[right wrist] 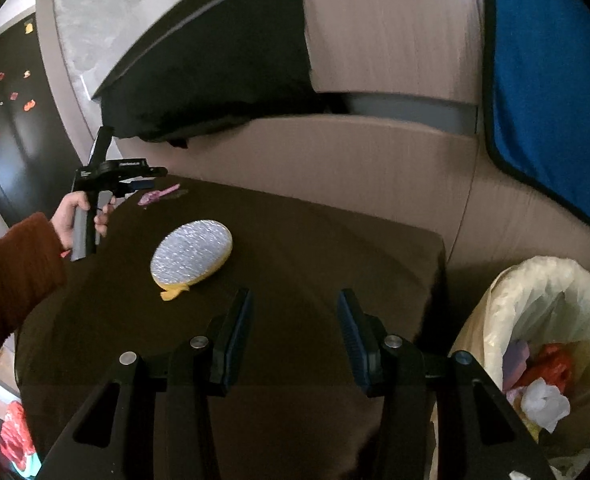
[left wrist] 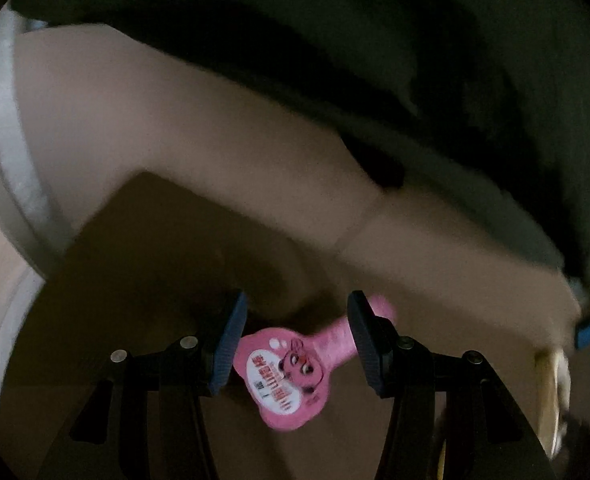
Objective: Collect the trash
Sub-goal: 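Grasp the pink spoon-shaped wrapper with the left tool while the right tool approaches the silver disc, then grasp the silver glittery disc by its edge with the right tool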
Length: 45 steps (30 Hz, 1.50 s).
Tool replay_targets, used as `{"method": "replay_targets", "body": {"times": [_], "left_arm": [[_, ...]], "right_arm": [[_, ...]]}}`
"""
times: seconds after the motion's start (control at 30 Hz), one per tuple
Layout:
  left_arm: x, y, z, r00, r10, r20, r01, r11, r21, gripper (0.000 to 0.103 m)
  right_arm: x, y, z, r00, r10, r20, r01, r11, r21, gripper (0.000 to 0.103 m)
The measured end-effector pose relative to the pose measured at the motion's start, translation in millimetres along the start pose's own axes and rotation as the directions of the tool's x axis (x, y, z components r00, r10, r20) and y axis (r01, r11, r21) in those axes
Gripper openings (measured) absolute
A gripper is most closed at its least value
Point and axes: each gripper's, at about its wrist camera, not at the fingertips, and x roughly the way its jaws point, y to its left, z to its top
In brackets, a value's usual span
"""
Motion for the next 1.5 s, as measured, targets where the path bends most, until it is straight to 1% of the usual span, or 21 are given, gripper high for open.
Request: {"method": "replay_targets", "body": {"times": [0.07, 0.2, 0.23, 0.33, 0.4, 0.43, 0.47, 0.57, 0.67, 0.7, 0.83, 0.9, 0.97, 1.0, 1.07, 1.13, 1.2, 1.3, 1.33, 1.43, 1.5], "left_arm": [[0.0, -3.8, -8.8, 1.0, -0.008, -0.018, 0.009, 0.999, 0.039, 0.053], [-8.1, -19.7, -30.4, 1.0, 0.0, -0.017, 0.001, 0.994, 0.112, 0.053], [-8.5, -23.7, -33.6, 1.0, 0.015, -0.013, -0.013, 0.991, 0.135, 0.053], [-5.7, -42.3, -44.2, 0.992, 0.126, 0.025, -0.128, 0.966, 0.224, 0.053], [-0.9, -54.4, -49.2, 0.978, 0.202, 0.053, -0.209, 0.94, 0.268, 0.052], [1.0, -57.5, -49.9, 0.974, 0.22, 0.058, -0.227, 0.935, 0.274, 0.052], [0.3, -59.7, -50.5, 0.972, 0.224, 0.064, -0.233, 0.935, 0.269, 0.052], [-12.1, -63.3, -52.8, 0.975, 0.205, 0.082, -0.218, 0.954, 0.206, 0.052], [-36.0, -65.2, -65.7, 0.968, 0.221, 0.116, -0.238, 0.959, 0.154, 0.052], [-47.5, -65.7, -73.7, 0.966, 0.23, 0.122, -0.246, 0.96, 0.133, 0.052], [-84.9, -58.1, -99.9, 0.97, 0.214, 0.114, -0.221, 0.974, 0.047, 0.052], [-105.2, -58.3, -122.2, 0.971, 0.207, 0.117, -0.211, 0.977, 0.02, 0.052], [-122.1, -67.1, -149.7, 0.975, 0.188, 0.122, -0.191, 0.981, 0.017, 0.052], [-130.2, -70.7, -160.9, 0.974, 0.187, 0.131, -0.19, 0.982, 0.011, 0.052], [-152.6, -75.7, -183.1, 0.967, 0.205, 0.155, -0.204, 0.979, -0.019, 0.052], [-170.4, -79.0, -203.3, 0.96, 0.214, 0.18, -0.206, 0.977, -0.059, 0.052], [-182.5, -79.8, -214.0, 0.952, 0.226, 0.208, -0.211, 0.973, -0.094, 0.052], [-187.5, -77.7, -221.8, 0.943, 0.233, 0.237, -0.209, 0.97, -0.124, 0.052], [-187.9, -76.1, -224.5, 0.944, 0.228, 0.24, -0.2, 0.971, -0.134, 0.052], [-179.3, -70.4, -226.5, 0.956, 0.197, 0.219, -0.17, 0.976, -0.139, 0.052], [-173.9, -64.8, -227.0, 0.959, 0.197, 0.204, -0.171, 0.975, -0.139, 0.052]], "right_arm": [[4.3, -0.9, -0.3, 1.0, 0.012, -0.006, -0.012, 1.0, 0.01, 0.042], [9.4, 3.2, -2.1, 0.999, 0.036, -0.008, -0.036, 0.999, 0.011, 0.042], [9.9, 4.6, -3.0, 0.999, 0.042, -0.008, -0.042, 0.999, 0.009, 0.042], [11.1, 7.0, -5.1, 0.999, 0.047, -0.007, -0.047, 0.999, 0.004, 0.042], [10.2, 7.1, -6.2, 0.999, 0.049, -0.007, -0.049, 0.999, 0.007, 0.042], [9.0, 6.8, -6.9, 0.999, 0.049, -0.006, -0.049, 0.999, 0.01, 0.042], [8.1, 6.4, -7.6, 0.999, 0.048, -0.005, -0.048, 0.999, 0.011, 0.042], [1.6, 3.7, -8.5, 1.0, 0.032, 0.002, -0.032, 0.999, 0.017, 0.042], [0.4, 3.9, -8.0, 0.999, 0.038, -0.001, -0.038, 0.999, 0.019, 0.042], [1.1, 5.6, -6.9, 0.999, 0.044, -0.005, -0.044, 0.999, 0.017, 0.042], [14.4, 21.9, 0.2, 0.993, 0.113, -0.029, -0.113, 0.994, 0.012, 0.042], [26.7, 32.5, 4.4, 0.988, 0.145, -0.046, -0.145, 0.989, 0.01, 0.042], [43.4, 42.9, 8.8, 0.981, 0.183, -0.067, -0.182, 0.983, 0.02, 0.042], [53.0, 47.3, 11.0, 0.975, 0.207, -0.078, -0.205, 0.978, 0.032, 0.042], [72.8, 55.2, 16.2, 0.967, 0.239, -0.089, -0.234, 0.97, 0.058, 0.037], [86.8, 61.5, 20.4, 0.97, 0.228, -0.085, -0.223, 0.973, 0.067, 0.034], [98.5, 68.1, 24.6, 0.976, 0.204, -0.076, -0.199, 0.978, 0.069, 0.034], [120.4, 76.6, 30.2, 0.98, 0.172, -0.101, -0.163, 0.982, 0.09, 0.034], [127.6, 78.6, 30.9, 0.983, 0.148, -0.112, -0.137, 0.986, 0.099, 0.034], [137.5, 80.9, 29.5, 0.989, 0.085, -0.119, -0.072, 0.991, 0.112, 0.035], [142.0, 82.5, 29.7, 0.99, 0.08, -0.117, -0.066, 0.991, 0.119, 0.036]]}}
